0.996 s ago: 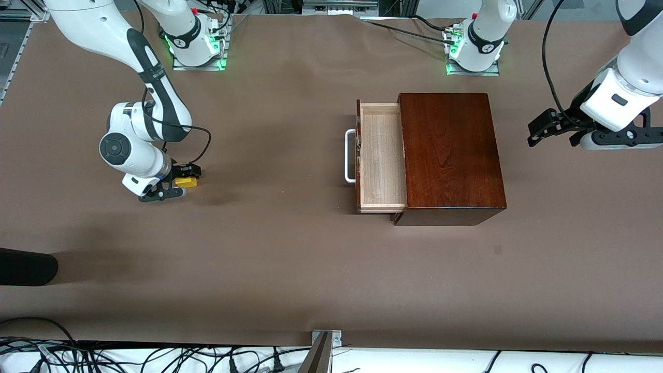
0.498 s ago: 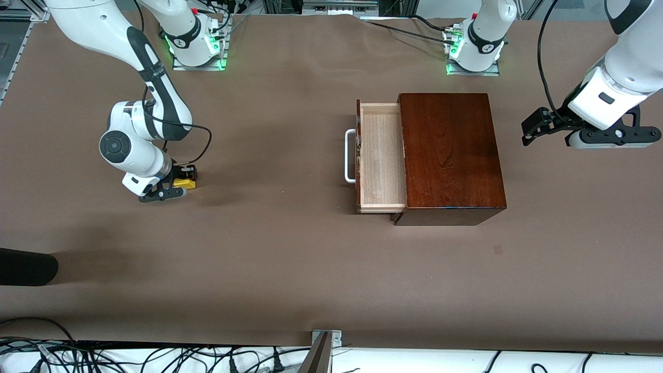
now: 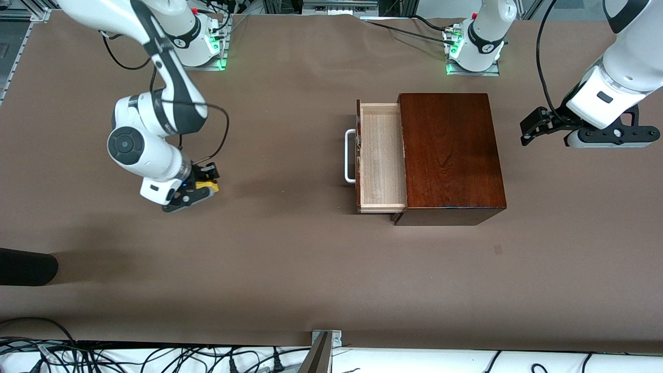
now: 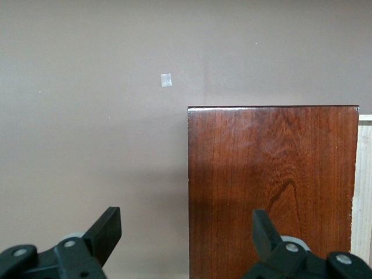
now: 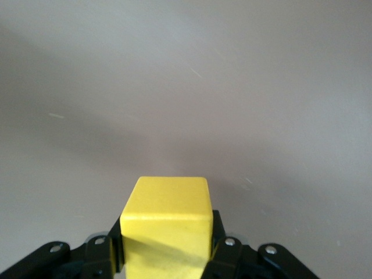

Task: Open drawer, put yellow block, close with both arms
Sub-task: 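Lift the yellow cube and carry it over the open drawer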

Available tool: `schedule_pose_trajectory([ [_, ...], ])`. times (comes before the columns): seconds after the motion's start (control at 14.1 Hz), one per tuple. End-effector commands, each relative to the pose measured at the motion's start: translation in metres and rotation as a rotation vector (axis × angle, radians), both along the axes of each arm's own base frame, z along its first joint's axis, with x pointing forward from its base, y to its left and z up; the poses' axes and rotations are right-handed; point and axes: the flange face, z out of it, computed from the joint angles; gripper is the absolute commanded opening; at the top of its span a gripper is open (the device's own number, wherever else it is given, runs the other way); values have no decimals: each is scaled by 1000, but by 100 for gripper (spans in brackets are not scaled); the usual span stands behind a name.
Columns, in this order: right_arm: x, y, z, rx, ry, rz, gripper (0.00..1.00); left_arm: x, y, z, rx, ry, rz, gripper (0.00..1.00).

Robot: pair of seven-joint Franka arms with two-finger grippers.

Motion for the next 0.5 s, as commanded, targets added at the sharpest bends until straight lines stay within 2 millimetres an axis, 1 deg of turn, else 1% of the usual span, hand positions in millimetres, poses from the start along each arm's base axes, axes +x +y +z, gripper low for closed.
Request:
schedule_pose_trajectory([
  [0.0,4,74,68,-21,-19,162,0,-6,-1,8,23,-11,-12,100],
  [0.07,1,107,83,-44,-29,232,0,-7,-1,8,23,-7,-13,100],
  [0.14,-10,147,93,-73,-44,318,0,-6,-2,7,23,-5,-15,100],
  [0.21,-32,193,99,-99,-54,408,0,-6,-4,7,23,-5,-16,100],
  [0.28,-45,225,102,-95,-66,456,0,-7,-5,7,23,-4,-19,100],
  [0.36,-61,254,104,-78,-81,496,0,-8,-13,7,22,-5,-33,100],
  [0.43,-82,289,108,-62,-106,553,0,-8,-14,7,24,-6,-35,100],
])
